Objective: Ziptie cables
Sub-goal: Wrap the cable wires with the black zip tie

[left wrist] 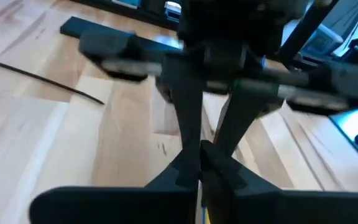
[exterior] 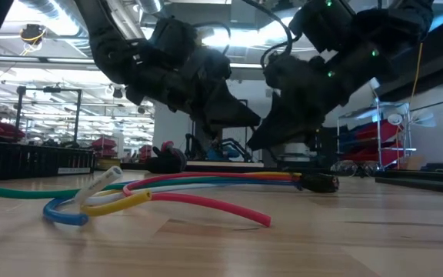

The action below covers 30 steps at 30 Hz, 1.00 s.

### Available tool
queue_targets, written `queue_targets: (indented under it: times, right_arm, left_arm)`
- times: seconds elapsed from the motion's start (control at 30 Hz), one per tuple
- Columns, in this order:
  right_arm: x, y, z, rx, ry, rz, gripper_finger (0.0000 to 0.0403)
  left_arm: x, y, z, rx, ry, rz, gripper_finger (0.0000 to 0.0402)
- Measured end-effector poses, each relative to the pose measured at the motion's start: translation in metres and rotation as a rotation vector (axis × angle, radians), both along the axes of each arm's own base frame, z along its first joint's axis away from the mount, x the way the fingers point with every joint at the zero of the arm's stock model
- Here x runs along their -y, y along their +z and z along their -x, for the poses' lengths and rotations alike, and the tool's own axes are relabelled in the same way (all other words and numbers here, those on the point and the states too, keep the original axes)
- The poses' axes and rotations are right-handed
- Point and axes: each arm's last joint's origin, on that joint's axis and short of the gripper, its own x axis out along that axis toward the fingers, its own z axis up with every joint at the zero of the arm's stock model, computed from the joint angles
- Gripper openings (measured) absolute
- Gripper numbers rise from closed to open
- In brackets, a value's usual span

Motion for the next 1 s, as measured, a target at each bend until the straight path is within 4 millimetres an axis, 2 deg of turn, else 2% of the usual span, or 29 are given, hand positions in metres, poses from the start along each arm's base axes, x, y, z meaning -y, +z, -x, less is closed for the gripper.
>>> queue_targets:
  times: [0.13, 0.23, 0.43, 0.6, 0.83, 1.0]
  right_arm:
    - [0.0, 0.024, 0.011, -0.087, 0.041, -0.023, 0.0065]
    - [0.001, 0.035, 0.021, -0.14, 0.028, -0.039, 0.008]
    - [0.001, 0.037, 0.027, -0.166, -0.108, -0.09, 0.0085]
    - [0.003, 0.033, 0.027, -0.149, -0.24, 0.022, 0.0086]
    - [0.0, 0.033, 0.025, -0.152, -0.197, -0.057, 0.0087]
    - [-0.001, 0.033, 0.025, -0.15, -0.202, -0.096, 0.0126]
  left_arm:
    - [0.0, 0.013, 0.002, 0.043, 0.004, 0.0, 0.0001]
    - [0.0, 0.023, 0.003, 0.073, 0.007, -0.001, 0.0001]
    - [0.0, 0.034, 0.006, 0.102, 0.009, -0.009, 0.0]
    - [0.0, 0.034, 0.006, 0.101, 0.01, -0.007, 0.0]
    - [0.0, 0.035, 0.006, 0.108, 0.012, 0.001, 0.0]
    - [0.0, 0.035, 0.006, 0.108, 0.013, 0.001, 0.0]
